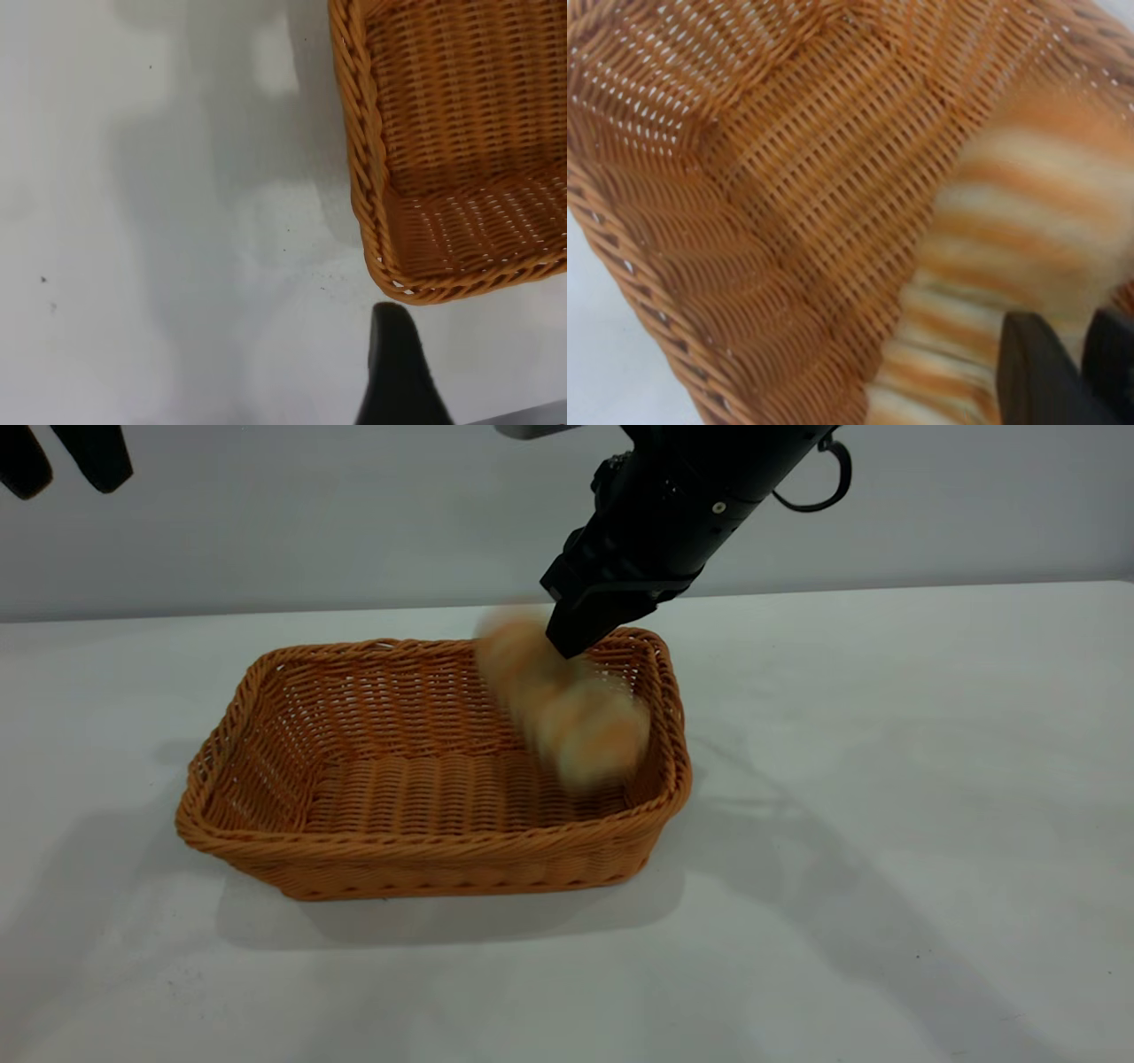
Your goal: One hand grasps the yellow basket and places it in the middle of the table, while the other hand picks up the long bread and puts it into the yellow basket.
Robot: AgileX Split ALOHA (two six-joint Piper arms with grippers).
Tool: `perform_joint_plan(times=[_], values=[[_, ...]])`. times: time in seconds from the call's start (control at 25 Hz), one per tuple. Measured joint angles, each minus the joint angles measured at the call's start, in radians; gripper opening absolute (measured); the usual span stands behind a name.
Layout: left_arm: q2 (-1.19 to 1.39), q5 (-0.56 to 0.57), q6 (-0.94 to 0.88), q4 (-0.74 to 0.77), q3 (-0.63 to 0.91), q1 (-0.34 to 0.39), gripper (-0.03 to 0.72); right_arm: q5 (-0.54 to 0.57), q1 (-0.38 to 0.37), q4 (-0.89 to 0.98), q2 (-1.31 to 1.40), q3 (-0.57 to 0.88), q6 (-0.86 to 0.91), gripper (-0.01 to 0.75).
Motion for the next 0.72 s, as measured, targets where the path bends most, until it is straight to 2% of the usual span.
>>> perform_joint_plan(times=[0.12, 0.28, 0.56, 0.72], values=[[-0.016, 0.003, 0.006, 0.018, 0.0, 0.0, 0.511, 0.035, -0.015, -0.016, -0.003, -0.004, 0.0, 0.274], [-0.08, 0.004, 0.005, 0.097, 0.0, 0.0, 0.511, 0.141, -0.076, -0.076, -0.035, -0.005, 0.069, 0.319], [-0.253, 0.004, -0.002, 0.139, 0.0, 0.0, 0.511, 0.463, -0.291, -0.317, -0.157, -0.005, 0.467, 0.32], [-0.349, 0.005, -0.013, 0.139, 0.0, 0.0, 0.511, 0.644, -0.425, -0.445, -0.242, -0.005, 0.593, 0.32]])
